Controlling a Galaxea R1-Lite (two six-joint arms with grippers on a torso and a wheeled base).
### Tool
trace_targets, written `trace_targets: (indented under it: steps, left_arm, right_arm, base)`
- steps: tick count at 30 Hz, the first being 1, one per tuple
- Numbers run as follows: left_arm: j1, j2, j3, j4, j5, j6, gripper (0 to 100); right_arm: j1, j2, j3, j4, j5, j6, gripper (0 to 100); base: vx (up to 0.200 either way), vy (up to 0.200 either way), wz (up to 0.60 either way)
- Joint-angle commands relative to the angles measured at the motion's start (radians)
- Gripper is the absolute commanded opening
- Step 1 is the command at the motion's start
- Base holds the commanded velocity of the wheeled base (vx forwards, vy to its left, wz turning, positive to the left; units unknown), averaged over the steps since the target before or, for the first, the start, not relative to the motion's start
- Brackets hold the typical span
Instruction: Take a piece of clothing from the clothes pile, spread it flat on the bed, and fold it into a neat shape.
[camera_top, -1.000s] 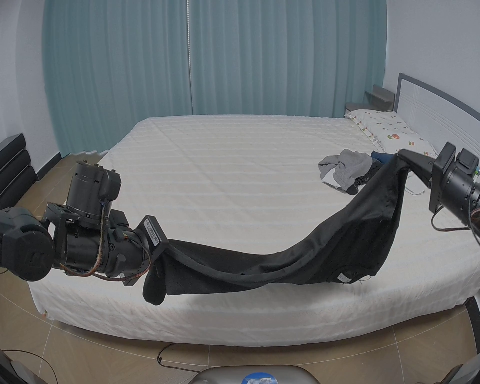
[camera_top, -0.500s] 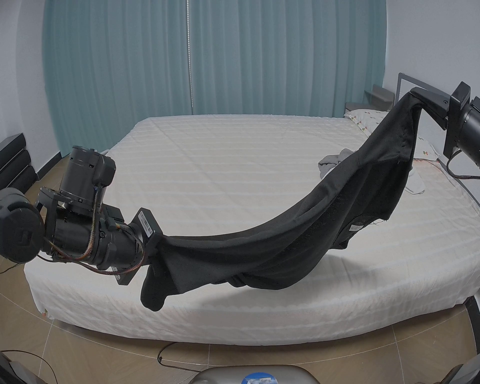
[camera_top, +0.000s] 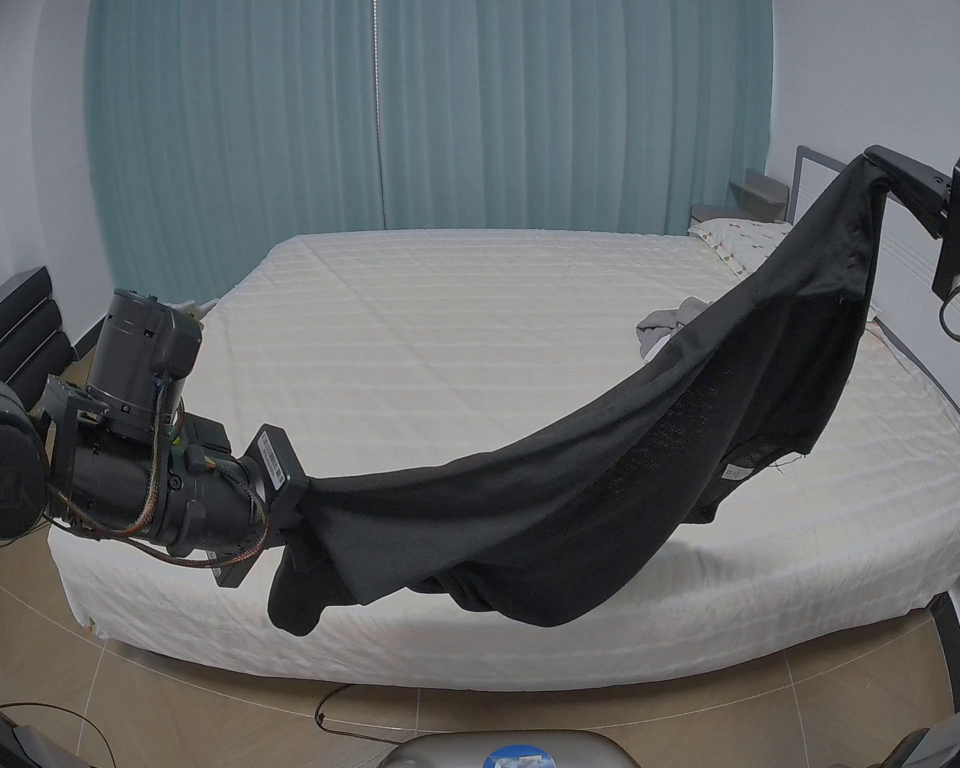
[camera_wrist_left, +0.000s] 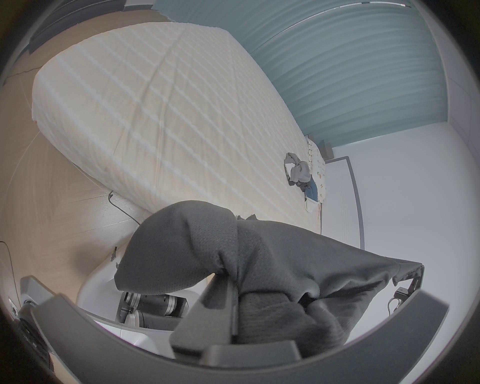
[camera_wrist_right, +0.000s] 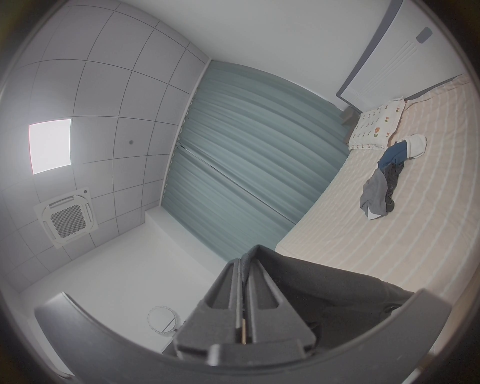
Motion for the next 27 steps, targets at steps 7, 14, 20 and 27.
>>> trace_targets:
  steps: [7, 14, 20, 27]
  left_arm:
    - [0.064, 0.185, -0.12, -0.014, -0.07, 0.002, 0]
    - [0.124, 0.399, -0.277, -0.014, -0.086, -0.003, 0]
    - [0.141, 0.541, -0.392, -0.005, -0.086, -0.004, 0]
    - [0.162, 0.689, -0.528, 0.013, -0.086, -0.043, 0]
  right_arm:
    - [-0.012, 0.236, -0.183, 0.021, 0.01, -0.002, 0]
    - [-0.012, 0.418, -0.235, -0.064, 0.005, -0.038, 0]
    - [-0.012, 0.552, -0.264, -0.153, 0.0, -0.084, 0]
    - [-0.012, 0.673, -0.287, -0.205, -0.001, -0.098, 0]
  base:
    - [0.0, 0.0, 0.0]
    - [0.171, 0.0, 0.0]
    - [0.2, 0.0, 0.0]
    - [0.2, 0.0, 0.0]
